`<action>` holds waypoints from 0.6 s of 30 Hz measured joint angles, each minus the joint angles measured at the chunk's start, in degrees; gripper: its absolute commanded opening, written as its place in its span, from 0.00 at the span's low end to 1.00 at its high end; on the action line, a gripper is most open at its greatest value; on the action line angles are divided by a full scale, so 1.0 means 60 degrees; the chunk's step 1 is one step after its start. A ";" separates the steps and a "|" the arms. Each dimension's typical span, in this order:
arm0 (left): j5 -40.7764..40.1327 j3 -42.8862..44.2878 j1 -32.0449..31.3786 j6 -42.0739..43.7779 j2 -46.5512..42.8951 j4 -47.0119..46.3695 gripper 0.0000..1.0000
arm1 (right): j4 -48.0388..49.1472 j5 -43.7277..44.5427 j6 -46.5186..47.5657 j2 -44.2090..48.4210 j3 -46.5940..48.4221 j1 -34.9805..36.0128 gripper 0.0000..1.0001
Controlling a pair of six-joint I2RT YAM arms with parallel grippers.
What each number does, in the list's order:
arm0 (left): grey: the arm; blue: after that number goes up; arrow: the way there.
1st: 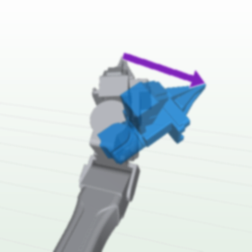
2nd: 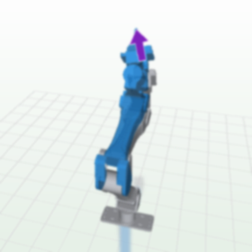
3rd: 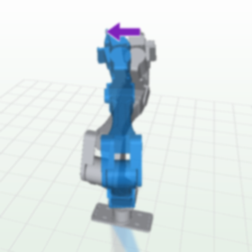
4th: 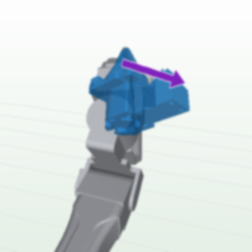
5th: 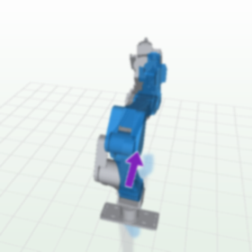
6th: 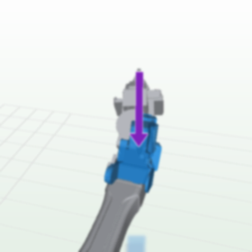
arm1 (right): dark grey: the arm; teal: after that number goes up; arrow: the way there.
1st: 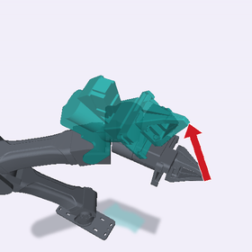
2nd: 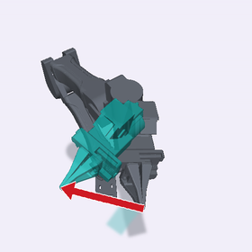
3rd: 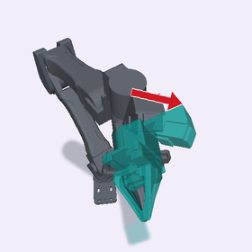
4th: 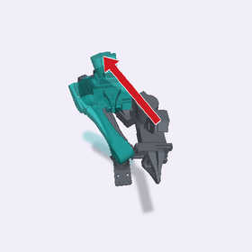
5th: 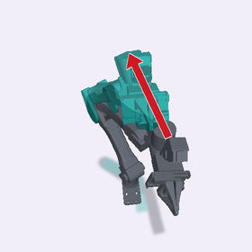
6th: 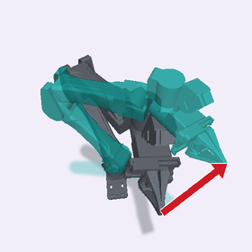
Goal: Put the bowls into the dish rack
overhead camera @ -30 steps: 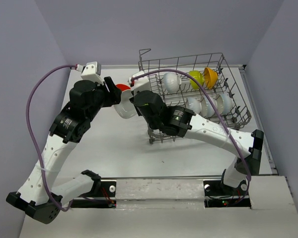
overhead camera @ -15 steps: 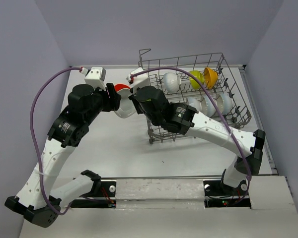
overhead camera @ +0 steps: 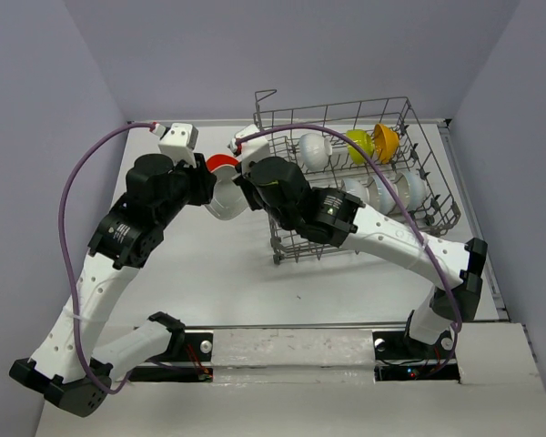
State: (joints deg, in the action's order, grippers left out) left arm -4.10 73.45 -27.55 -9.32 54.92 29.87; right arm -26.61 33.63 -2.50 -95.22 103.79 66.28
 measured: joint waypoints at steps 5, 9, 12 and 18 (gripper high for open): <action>0.0117 0.0000 0.0025 0.0193 0.0004 0.0178 0.19 | -0.0047 -0.0036 0.0233 0.0036 0.0000 -0.0055 0.02; 0.0401 0.0004 -0.0011 0.0437 0.0007 0.0404 0.07 | -0.0189 -0.0109 0.0543 0.0044 0.0044 -0.0149 0.02; 0.0634 0.0007 -0.0022 0.0561 0.0015 0.0477 0.00 | -0.0313 -0.0182 0.0780 0.0040 0.0197 -0.0189 0.02; 0.0652 0.0131 -0.0011 0.0561 -0.0007 0.0426 0.00 | -0.0579 -0.0324 0.1115 -0.0164 0.0754 -0.0226 0.10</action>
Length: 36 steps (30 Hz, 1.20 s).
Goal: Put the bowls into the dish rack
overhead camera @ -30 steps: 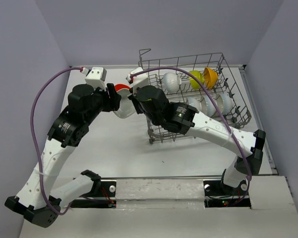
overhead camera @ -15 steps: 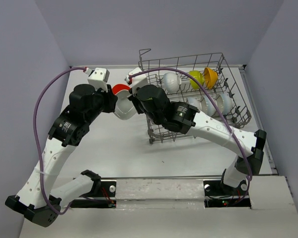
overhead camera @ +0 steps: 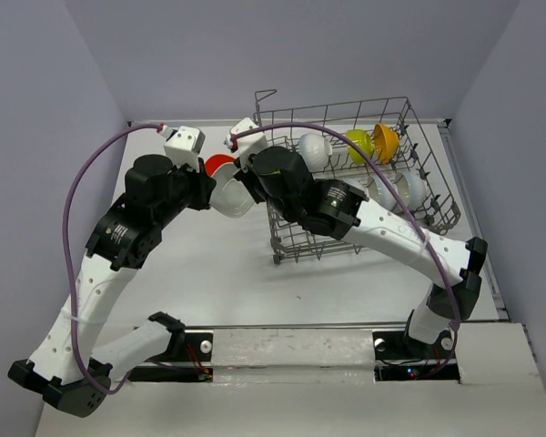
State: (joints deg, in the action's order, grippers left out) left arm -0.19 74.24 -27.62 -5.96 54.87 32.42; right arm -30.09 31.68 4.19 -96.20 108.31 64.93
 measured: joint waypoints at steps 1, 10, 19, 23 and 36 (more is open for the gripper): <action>0.0000 0.0026 0.0000 -0.0004 -0.0007 0.0025 0.00 | 0.0015 -0.0007 0.0015 -0.0015 0.0007 0.0000 0.12; -0.0189 0.0273 0.0000 -0.0364 0.0018 0.0452 0.00 | 0.0532 -0.0025 0.0055 -0.0066 -0.0007 -0.0058 0.38; -0.0310 0.0335 0.0004 -0.0568 0.0080 0.0568 0.00 | 0.0878 0.0098 0.0251 0.0135 -0.0233 -0.0058 0.61; -0.0361 0.0364 0.0000 -0.0579 0.0160 0.0612 0.00 | 0.0943 -0.0084 0.0452 0.0550 -0.0444 -0.0058 0.49; -0.0477 0.0510 0.0000 -0.0605 0.0503 0.0678 0.00 | 0.0769 -0.2452 0.0663 0.1785 -0.1209 -0.0058 0.39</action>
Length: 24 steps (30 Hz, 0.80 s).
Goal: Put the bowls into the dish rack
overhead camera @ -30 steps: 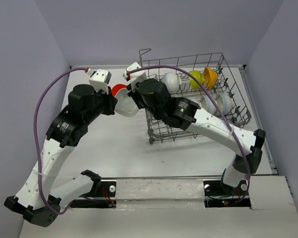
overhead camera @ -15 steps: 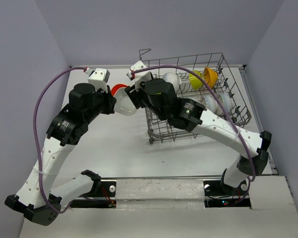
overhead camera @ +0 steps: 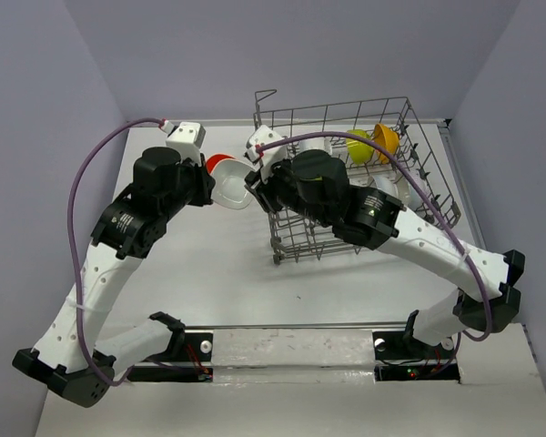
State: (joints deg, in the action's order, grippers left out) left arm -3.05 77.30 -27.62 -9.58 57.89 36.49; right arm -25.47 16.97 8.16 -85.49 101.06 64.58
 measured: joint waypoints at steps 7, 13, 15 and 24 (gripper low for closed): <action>0.0011 0.0361 0.0004 -0.0040 0.0484 -0.0029 0.00 | -0.0627 -0.1056 0.0004 -0.0204 -0.0623 0.0047 0.46; 0.0084 0.0630 0.0000 -0.0051 0.0827 -0.0066 0.00 | -0.0718 -0.1173 0.0004 -0.0393 -0.0623 0.0127 0.54; 0.0091 0.0645 0.0004 -0.0051 0.0882 -0.0066 0.00 | -0.0736 -0.1151 0.0007 -0.0477 -0.0616 0.0171 0.55; 0.0168 0.0656 0.0000 -0.0040 0.0987 0.0066 0.00 | -0.0831 -0.0714 0.0233 -0.1362 -0.0109 0.0335 0.52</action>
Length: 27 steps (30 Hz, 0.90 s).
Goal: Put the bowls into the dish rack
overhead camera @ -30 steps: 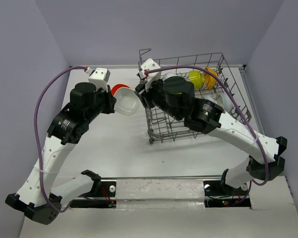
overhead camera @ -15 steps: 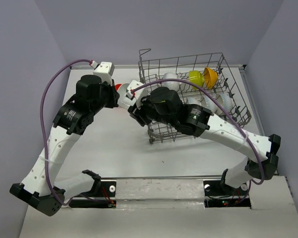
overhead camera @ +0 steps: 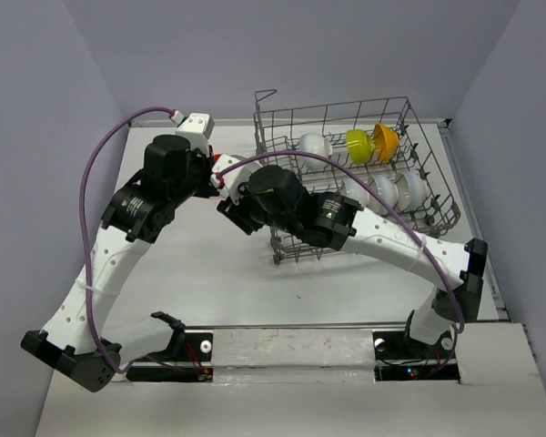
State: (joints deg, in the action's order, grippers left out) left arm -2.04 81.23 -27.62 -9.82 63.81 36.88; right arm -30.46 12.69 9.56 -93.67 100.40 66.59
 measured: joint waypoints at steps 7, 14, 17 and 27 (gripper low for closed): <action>0.0007 0.0200 0.0000 0.0066 0.0007 0.0157 0.00 | -0.0055 0.0382 0.0171 -0.0452 0.0408 0.0044 0.43; 0.0011 0.0215 0.0000 0.0091 0.0007 0.0189 0.00 | -0.0186 0.0605 0.0204 -0.0732 0.0732 0.0044 0.40; 0.0011 0.0215 0.0000 0.0102 0.0007 0.0193 0.00 | -0.0255 0.0670 0.0226 -0.0852 0.0845 0.0044 0.35; 0.0033 0.0222 0.0022 0.0317 0.0007 0.0397 0.00 | -0.0426 0.0743 0.0331 -0.1333 0.1326 0.0113 0.01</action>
State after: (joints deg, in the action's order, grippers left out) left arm -1.85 82.56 -27.49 -7.92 63.86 39.27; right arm -33.01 17.15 11.55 -101.67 108.36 67.26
